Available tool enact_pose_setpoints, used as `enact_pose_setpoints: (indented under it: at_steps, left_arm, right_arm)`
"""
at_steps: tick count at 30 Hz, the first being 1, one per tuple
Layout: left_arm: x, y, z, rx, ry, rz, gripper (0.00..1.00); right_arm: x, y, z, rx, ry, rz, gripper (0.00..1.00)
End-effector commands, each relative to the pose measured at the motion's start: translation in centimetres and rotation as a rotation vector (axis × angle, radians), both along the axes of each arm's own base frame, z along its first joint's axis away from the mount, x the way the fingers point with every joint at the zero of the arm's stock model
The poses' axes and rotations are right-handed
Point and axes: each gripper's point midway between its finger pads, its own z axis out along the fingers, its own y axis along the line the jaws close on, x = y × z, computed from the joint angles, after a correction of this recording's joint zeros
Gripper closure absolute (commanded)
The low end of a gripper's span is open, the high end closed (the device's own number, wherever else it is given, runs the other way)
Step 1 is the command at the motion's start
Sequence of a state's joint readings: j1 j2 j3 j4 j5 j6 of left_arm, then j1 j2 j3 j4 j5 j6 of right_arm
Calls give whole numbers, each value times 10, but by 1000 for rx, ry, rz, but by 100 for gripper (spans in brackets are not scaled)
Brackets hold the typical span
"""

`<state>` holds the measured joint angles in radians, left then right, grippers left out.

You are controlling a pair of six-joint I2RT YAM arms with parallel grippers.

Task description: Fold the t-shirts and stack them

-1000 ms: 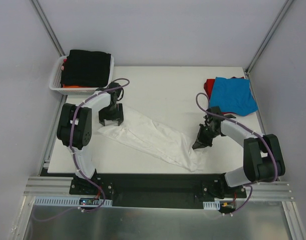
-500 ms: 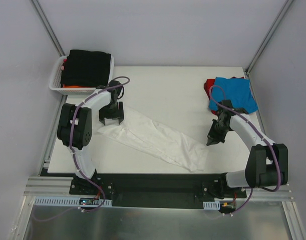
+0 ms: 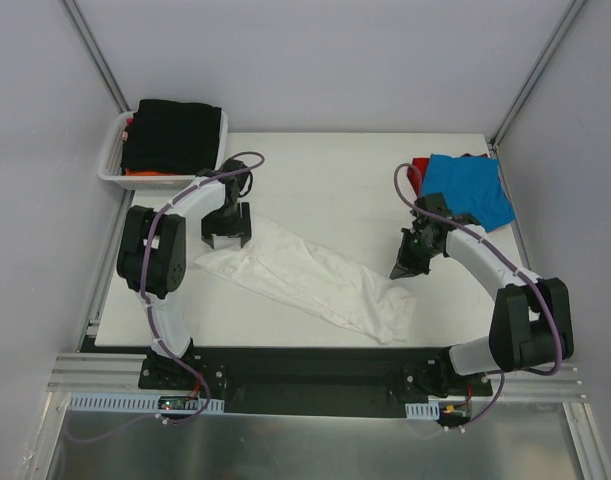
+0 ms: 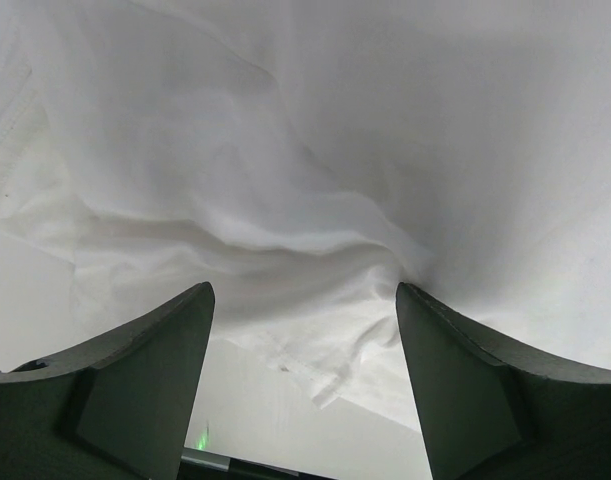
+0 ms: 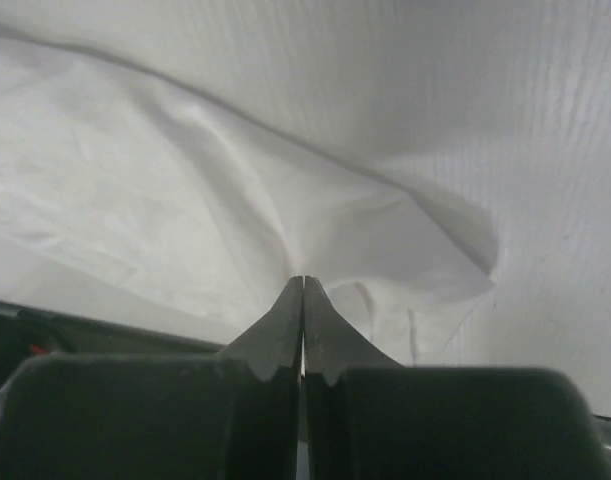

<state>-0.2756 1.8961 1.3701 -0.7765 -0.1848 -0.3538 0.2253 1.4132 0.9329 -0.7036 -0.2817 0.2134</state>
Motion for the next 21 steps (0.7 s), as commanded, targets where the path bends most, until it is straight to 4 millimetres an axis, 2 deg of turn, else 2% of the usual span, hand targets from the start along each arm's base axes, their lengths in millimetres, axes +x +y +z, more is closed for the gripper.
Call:
enact_pose_setpoints:
  at_steps: [1,3,7,13,17,21]
  left_arm:
    - [-4,-5,0,-8,31,-5,26]
    - [-4,-6,-2,-11,37,-7,26]
    - [-2,-4,0,-3,31,-24,26]
    - [3,-3,2,6,24,-46,26]
    - [3,-5,0,-3,32,-50,26]
    - [3,-6,-1,-9,33,-48,26]
  right_arm:
    - [22,-25,-21,-249,-105,19,99]
    - [27,-23,-28,-272,-124,10,99]
    - [25,-11,-41,-254,-83,-10,99]
    - [9,-4,-46,-242,-61,-34,99]
    - [4,4,-35,-247,-82,-23,99]
    - [6,6,-8,-281,-140,-17,99]
